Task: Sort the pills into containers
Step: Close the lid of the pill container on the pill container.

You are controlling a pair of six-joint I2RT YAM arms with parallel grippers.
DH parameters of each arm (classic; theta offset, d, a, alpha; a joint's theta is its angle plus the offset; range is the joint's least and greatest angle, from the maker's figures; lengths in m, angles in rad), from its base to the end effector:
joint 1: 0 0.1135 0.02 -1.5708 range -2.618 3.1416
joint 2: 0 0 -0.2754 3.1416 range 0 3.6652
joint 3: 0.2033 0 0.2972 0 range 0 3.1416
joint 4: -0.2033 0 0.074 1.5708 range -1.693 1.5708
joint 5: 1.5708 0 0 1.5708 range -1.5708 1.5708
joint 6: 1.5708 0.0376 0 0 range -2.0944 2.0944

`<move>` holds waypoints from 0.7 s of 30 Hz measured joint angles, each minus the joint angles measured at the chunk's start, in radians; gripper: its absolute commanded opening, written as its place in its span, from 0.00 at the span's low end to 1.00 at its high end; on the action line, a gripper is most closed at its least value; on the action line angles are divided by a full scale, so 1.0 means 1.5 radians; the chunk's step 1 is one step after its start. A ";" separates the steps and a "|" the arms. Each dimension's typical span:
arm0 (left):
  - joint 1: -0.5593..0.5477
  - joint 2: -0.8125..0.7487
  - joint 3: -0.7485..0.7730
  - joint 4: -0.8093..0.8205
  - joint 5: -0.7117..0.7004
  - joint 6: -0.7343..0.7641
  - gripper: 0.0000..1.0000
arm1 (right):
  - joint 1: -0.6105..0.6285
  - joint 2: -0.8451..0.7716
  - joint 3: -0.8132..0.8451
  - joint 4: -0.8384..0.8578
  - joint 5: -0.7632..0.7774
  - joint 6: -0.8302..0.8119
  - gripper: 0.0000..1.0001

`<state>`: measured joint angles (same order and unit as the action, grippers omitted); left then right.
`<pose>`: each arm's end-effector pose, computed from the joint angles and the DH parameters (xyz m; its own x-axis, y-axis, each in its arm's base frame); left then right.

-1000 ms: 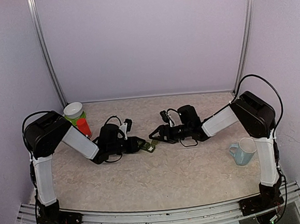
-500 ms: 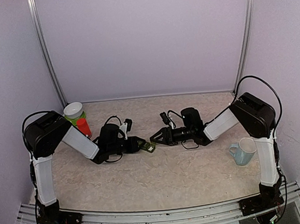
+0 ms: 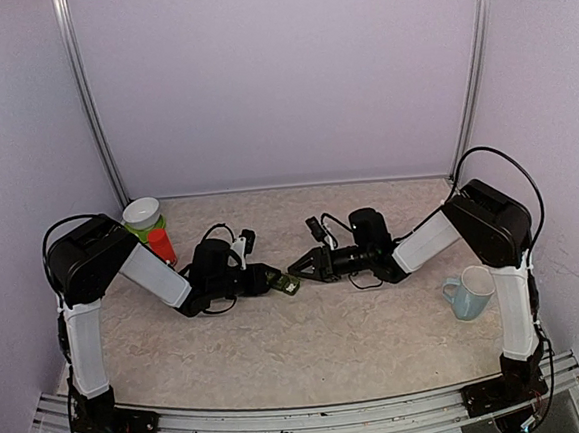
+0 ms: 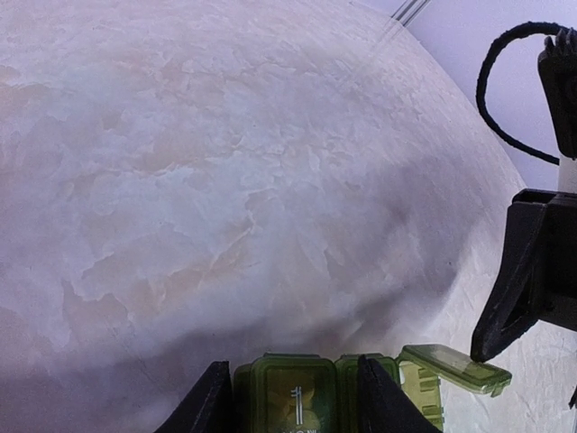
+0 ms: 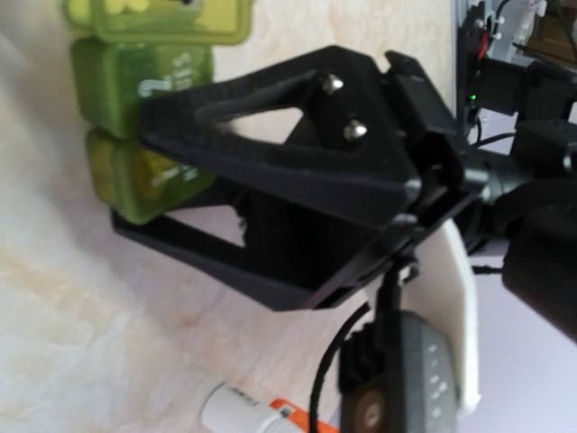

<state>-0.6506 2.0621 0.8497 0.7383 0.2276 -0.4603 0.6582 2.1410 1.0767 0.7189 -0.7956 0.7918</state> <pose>0.3184 -0.2530 0.0543 -0.6585 -0.0426 -0.7513 0.5104 0.7084 -0.4875 0.3449 0.3006 0.0859 -0.8712 -0.0441 -0.4890 -0.4837 0.2475 0.8395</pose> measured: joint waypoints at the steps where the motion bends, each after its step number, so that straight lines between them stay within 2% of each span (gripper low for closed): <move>1: 0.000 0.000 0.001 -0.001 0.000 0.000 0.44 | 0.002 0.000 0.001 0.000 -0.002 0.002 0.40; 9: 0.000 0.000 0.003 -0.004 0.000 0.000 0.44 | 0.019 0.006 0.016 -0.008 -0.008 0.005 0.30; 21: 0.000 0.000 0.003 -0.006 -0.001 0.000 0.44 | 0.040 0.045 0.041 -0.057 -0.008 -0.008 0.27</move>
<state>-0.6506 2.0621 0.8547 0.7292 0.2264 -0.4603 0.7181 2.2082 1.1385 0.6334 -0.8082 0.7799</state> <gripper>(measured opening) 0.441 0.279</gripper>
